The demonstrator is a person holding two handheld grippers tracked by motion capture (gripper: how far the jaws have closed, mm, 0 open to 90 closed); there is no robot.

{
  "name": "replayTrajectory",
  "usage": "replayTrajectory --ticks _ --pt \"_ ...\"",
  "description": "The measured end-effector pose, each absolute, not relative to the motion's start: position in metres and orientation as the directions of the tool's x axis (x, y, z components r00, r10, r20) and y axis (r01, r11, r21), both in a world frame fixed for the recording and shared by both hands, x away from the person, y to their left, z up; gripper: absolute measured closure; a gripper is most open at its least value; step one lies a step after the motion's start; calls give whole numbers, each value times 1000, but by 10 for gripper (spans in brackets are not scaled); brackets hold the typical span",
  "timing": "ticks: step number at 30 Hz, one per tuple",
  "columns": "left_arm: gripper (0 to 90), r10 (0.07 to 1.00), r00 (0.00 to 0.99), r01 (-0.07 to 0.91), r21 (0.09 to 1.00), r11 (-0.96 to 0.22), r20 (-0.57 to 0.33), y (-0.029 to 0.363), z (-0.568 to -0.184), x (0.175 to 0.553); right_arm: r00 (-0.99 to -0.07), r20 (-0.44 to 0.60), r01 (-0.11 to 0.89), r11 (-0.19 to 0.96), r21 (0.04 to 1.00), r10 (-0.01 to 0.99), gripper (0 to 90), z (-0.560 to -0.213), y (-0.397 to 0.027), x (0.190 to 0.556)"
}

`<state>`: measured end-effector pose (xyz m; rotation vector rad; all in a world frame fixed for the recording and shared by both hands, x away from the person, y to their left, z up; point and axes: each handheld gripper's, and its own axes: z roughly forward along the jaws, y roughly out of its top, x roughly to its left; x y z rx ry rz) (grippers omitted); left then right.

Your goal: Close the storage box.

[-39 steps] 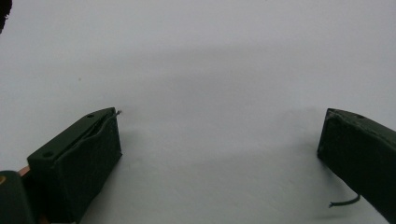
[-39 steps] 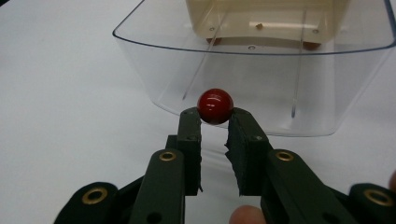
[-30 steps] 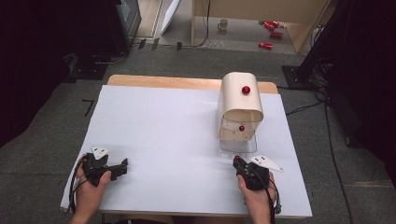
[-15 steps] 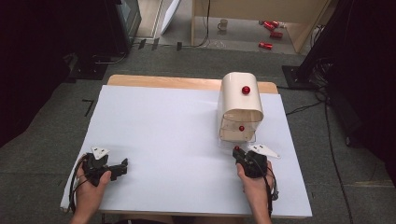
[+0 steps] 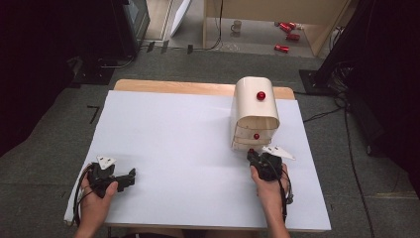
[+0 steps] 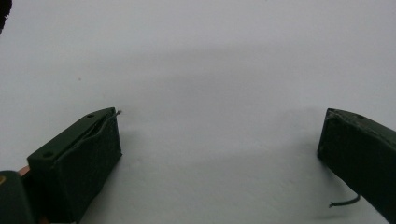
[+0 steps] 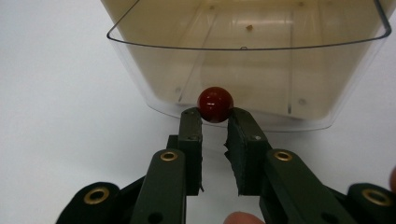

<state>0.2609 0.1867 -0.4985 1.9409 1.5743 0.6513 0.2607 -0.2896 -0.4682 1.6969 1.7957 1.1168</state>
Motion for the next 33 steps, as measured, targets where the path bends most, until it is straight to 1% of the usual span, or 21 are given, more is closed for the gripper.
replayTrajectory --ticks 11,12,13,18,20,25,26,27,28,29,33 --pt "0 980 196 713 683 -161 27 187 -498 261 -158 203 622 -62 780 966 770 -470 -290 269" --pt "0 980 196 713 683 -161 27 187 -498 261 -160 200 623 -59 780 967 767 -471 -289 270" --pt "0 980 196 713 683 -161 27 187 -499 261 -160 203 625 -60 778 966 745 -472 -290 270" --pt "0 980 196 713 683 -161 27 187 -499 261 -164 225 621 -77 780 960 511 -470 -293 268" --pt "0 980 196 713 683 -161 27 187 -498 261 -162 223 626 -75 776 961 436 -469 -295 266" --pt "0 980 196 713 683 -161 27 187 -499 261 -150 206 635 -65 770 967 166 -467 -302 260" --pt "0 980 196 713 683 -161 27 187 -499 261 -150 205 636 -64 769 967 123 -467 -304 258" --pt "0 980 196 713 683 -161 27 187 -499 261 -150 206 636 -66 769 967 111 -467 -307 255" --pt "0 980 196 713 683 -161 27 187 -499 261 -148 206 636 -66 769 967 71 -467 -309 253" --pt "0 980 196 713 683 -161 27 187 -499 261 -143 206 643 -67 763 968 0 -467 -313 251" --pt "0 980 196 713 683 -161 27 187 -499 261 -128 195 657 -64 751 972 0 -468 -325 242"
